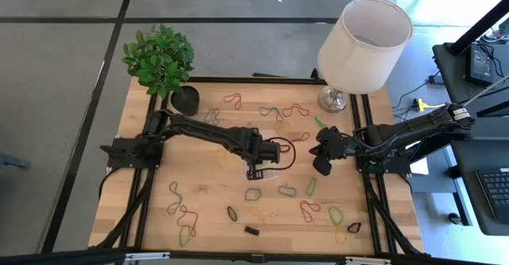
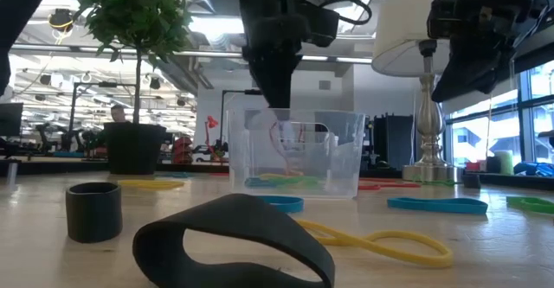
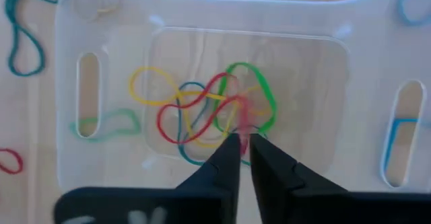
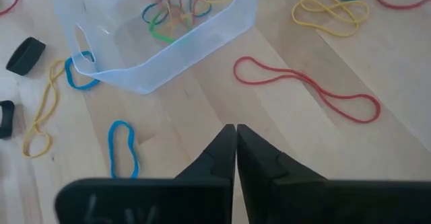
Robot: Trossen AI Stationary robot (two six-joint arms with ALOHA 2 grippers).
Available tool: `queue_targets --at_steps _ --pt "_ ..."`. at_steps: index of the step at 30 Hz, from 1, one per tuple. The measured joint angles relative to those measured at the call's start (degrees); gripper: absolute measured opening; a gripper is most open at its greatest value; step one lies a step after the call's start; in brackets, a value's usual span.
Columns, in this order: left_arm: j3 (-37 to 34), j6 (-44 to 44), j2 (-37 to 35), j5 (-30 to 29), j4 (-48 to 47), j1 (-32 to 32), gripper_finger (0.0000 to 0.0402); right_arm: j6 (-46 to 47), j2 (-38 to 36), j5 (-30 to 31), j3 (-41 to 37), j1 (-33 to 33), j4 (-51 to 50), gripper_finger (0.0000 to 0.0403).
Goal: Pick and place rubber bands into bin
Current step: Put the red rubber band into the transparent container, then put the black rubber band into the transparent container
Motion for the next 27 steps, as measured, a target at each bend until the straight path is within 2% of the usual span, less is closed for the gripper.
queue_targets --at_steps 8,13,17,20,23,27 --pt "0.13 -0.37 -1.62 0.03 -0.22 0.79 0.0106 -0.09 0.19 0.00 0.00 0.00 0.20 0.0019" --pt "0.13 -0.10 -5.78 -1.03 -2.64 0.96 0.0118 -0.23 0.19 -0.02 0.00 -0.02 0.63 0.0019" --pt "-0.95 1.90 -10.68 -3.59 -3.48 0.99 0.0092 1.44 0.19 -0.02 0.00 -0.02 1.53 0.0019" --pt "-4.23 2.56 -15.26 -4.39 -3.20 0.97 0.0052 2.78 0.19 -0.03 0.00 -0.02 3.51 0.0015" --pt "-10.46 2.50 -20.61 -5.89 -2.60 0.32 0.0011 2.83 0.64 0.00 0.58 0.79 4.04 0.0005" --pt "-21.56 1.02 -28.96 -5.91 2.80 -0.89 0.0002 3.18 3.67 -0.01 4.77 2.53 2.77 0.0003"
